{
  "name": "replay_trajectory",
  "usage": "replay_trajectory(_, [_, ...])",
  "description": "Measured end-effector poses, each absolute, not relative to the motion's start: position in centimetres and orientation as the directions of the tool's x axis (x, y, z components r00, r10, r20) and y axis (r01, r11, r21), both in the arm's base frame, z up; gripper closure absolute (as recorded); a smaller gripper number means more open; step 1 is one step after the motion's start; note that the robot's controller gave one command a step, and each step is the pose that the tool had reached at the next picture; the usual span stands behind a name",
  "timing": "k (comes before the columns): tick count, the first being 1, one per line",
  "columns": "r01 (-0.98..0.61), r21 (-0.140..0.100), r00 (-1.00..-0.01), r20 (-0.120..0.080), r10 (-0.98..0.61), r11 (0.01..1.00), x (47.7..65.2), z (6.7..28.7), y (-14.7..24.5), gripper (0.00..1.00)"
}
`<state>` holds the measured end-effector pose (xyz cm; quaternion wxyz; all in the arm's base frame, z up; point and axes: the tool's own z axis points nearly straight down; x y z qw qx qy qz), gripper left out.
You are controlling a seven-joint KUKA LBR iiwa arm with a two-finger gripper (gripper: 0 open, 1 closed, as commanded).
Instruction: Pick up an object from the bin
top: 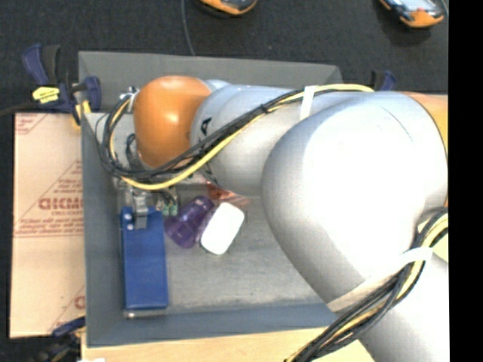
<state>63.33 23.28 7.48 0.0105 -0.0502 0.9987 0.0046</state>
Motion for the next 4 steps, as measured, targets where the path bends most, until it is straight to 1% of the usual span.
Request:
replay_trajectory(2, [-0.100, 0.010, -0.995, -0.025, -0.099, 0.995, 63.4, 8.7, 23.2, 1.00])
replay_trajectory(3, [-0.099, 0.012, -0.995, -0.028, -0.099, 0.995, 63.4, 9.6, 23.2, 1.00])
replay_trajectory(4, [-0.098, 0.013, -0.995, -0.030, -0.098, 0.995, 63.5, 10.9, 23.2, 1.00])
